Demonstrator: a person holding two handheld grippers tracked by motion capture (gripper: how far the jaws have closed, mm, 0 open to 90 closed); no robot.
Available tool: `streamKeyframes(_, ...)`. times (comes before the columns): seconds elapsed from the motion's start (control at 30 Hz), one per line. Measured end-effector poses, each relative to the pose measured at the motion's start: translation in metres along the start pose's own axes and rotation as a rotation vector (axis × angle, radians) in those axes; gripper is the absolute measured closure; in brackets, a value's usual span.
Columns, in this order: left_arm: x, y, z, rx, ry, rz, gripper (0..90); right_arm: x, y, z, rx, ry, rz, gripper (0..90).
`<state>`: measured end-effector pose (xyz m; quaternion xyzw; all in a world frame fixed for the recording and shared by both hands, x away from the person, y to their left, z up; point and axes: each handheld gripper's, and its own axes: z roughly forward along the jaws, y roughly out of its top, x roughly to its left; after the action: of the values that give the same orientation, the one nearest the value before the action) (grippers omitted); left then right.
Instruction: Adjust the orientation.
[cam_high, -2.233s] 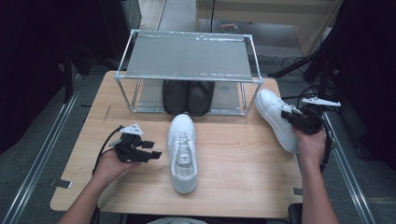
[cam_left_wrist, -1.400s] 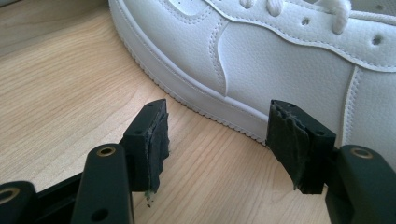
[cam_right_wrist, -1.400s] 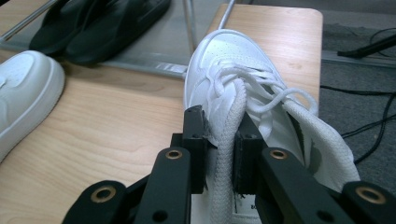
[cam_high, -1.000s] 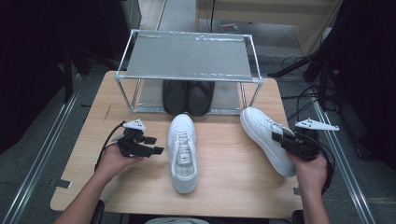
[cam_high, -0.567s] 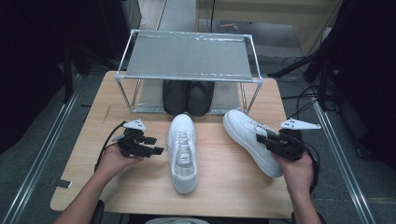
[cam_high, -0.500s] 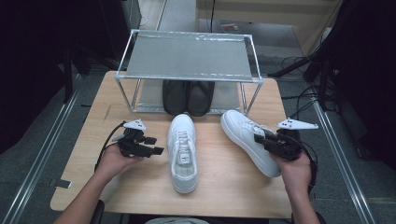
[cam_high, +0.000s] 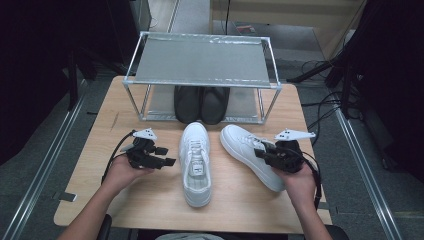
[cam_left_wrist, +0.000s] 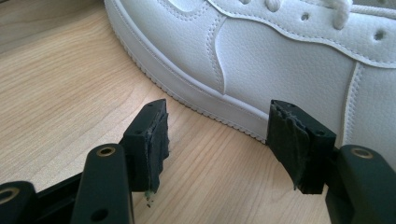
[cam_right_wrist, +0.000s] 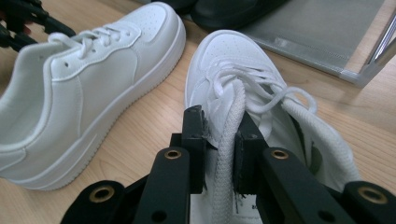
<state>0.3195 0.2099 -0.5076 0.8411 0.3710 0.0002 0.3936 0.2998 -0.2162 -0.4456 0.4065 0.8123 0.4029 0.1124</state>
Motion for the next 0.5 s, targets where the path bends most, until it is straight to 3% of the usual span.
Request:
streamKeyframes(0.1, 0.0, 0.0, 0.0, 0.001, 0.0, 0.003, 39.1, 0.005, -0.003, 0.006, 0.022, 0.012, -0.025, 80.5)
streamKeyframes(0.33, -0.001, 0.0, 0.001, 0.006, -0.002, 0.01, 39.1, 0.014, -0.007, 0.021, 0.064, 0.082, -0.019, 80.2)
streamKeyframes(0.5, -0.001, 0.0, 0.002, 0.007, -0.005, 0.01, 39.1, 0.022, -0.004, 0.027, 0.069, 0.086, -0.034, 80.1)
